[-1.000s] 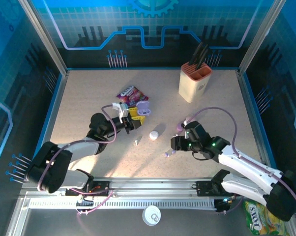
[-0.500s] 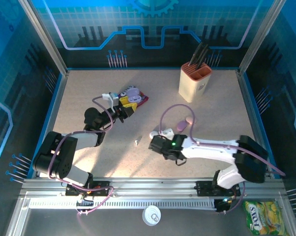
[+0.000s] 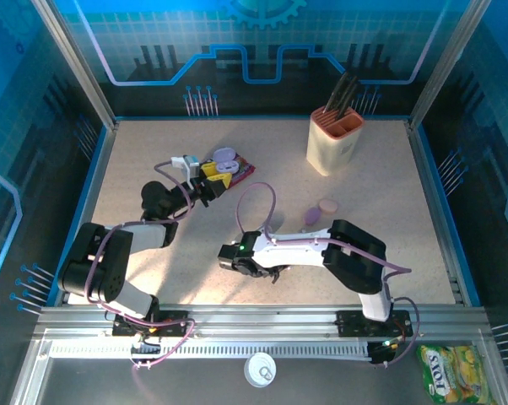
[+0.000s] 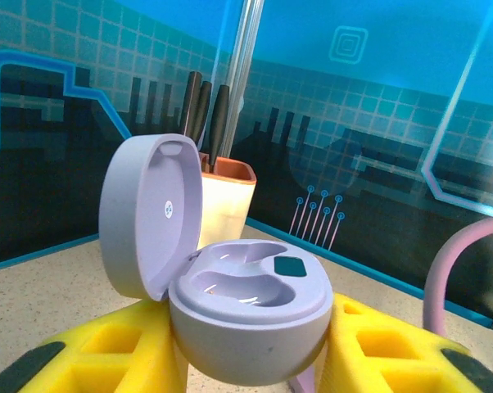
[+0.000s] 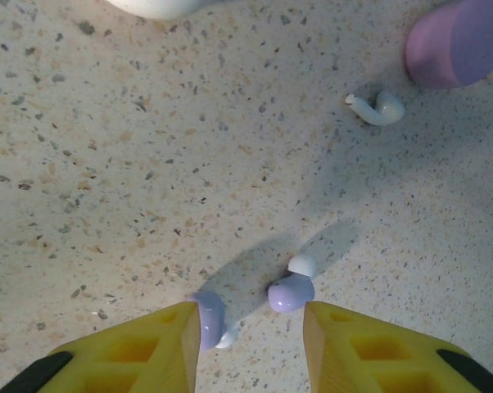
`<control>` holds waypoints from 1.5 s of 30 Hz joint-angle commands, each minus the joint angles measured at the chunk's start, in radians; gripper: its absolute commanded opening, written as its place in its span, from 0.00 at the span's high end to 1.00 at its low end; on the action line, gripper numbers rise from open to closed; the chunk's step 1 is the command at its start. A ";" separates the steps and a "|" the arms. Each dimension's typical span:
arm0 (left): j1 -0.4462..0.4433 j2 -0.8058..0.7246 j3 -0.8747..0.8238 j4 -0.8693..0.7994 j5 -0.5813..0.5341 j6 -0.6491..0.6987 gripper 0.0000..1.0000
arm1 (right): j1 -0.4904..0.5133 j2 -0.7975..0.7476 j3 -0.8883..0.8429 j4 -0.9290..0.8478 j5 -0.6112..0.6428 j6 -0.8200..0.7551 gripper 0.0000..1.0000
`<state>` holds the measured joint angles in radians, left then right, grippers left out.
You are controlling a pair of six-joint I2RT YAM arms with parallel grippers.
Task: Insert wireless bluetooth earbuds into charging case
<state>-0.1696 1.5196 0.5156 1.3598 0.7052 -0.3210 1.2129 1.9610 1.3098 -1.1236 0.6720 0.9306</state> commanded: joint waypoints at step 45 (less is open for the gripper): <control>0.013 0.029 0.026 0.042 0.067 -0.035 0.62 | -0.073 -0.054 -0.059 0.101 -0.135 -0.114 0.84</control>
<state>-0.1654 1.5375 0.5213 1.3602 0.7502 -0.3519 1.1667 1.9762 1.2808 -1.0725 0.5701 0.8364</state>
